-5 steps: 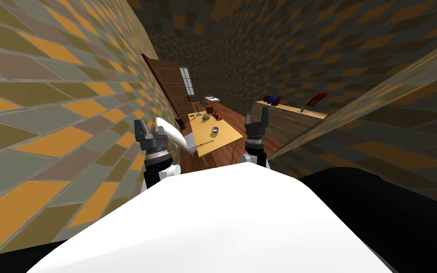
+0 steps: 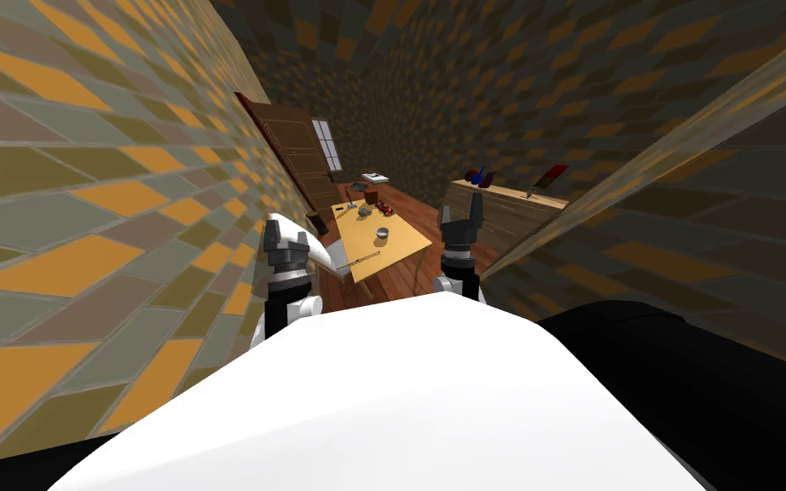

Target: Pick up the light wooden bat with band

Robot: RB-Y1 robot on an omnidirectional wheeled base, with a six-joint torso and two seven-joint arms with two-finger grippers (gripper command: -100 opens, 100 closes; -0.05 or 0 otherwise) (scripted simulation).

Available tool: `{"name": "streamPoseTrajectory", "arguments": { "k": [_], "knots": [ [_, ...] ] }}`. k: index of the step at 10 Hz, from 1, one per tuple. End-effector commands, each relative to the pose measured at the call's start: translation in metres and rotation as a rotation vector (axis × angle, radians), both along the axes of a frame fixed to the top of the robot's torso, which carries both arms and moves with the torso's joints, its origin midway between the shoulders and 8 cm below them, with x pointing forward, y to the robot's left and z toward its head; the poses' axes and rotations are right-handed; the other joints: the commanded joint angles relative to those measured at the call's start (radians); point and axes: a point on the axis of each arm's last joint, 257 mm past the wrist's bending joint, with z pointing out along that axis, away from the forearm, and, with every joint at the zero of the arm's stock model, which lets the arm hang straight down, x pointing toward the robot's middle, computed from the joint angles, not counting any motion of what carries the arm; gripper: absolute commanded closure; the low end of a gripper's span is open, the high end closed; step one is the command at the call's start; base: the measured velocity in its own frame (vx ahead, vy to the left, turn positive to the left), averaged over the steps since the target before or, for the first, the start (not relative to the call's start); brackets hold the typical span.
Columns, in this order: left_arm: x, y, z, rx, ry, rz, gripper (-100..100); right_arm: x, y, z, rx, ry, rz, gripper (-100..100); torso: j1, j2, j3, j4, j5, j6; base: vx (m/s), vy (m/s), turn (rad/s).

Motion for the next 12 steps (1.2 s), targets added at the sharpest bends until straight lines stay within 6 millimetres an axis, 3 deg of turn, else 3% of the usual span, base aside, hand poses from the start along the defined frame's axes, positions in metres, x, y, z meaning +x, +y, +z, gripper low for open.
{"name": "streamPoseTrajectory", "arguments": {
  "k": [1,2,3,5,6,12],
  "knots": [
    [0.018,0.003,-0.021,-0.021,0.066,-0.024,-100,0.000,0.000,0.000,0.000,0.000,0.000,0,0.000,0.000,0.000,0.000,0.000,0.000,-0.045,-0.003,-0.172],
    [0.030,0.008,-0.038,-0.040,0.116,-0.035,-100,0.000,0.000,0.000,0.000,0.000,0.000,0,0.000,0.000,0.000,0.000,0.000,0.000,-0.043,-0.005,-0.181],
    [0.031,0.009,-0.041,-0.041,0.124,-0.034,-100,0.000,0.000,0.000,0.000,0.000,0.000,0,0.000,0.000,0.000,0.000,0.000,0.000,-0.027,0.002,-0.050],
    [0.054,0.022,-0.077,-0.090,0.227,-0.049,-100,0.000,0.000,0.000,0.000,0.000,0.000,0,0.000,-0.001,-0.001,0.000,0.000,0.000,-0.029,-0.005,-0.181],
    [0.055,0.022,-0.080,-0.091,0.235,-0.047,-100,0.000,0.000,0.000,0.000,0.000,0.000,0,0.000,0.000,0.000,0.000,0.000,0.000,-0.026,-0.005,-0.080],
    [0.088,0.050,-0.148,-0.191,0.425,-0.042,-100,0.000,0.000,0.000,0.000,0.000,0.000,0,0.000,-0.001,-0.001,0.000,0.000,0.000,-0.021,-0.004,-0.126]
  ]
}}
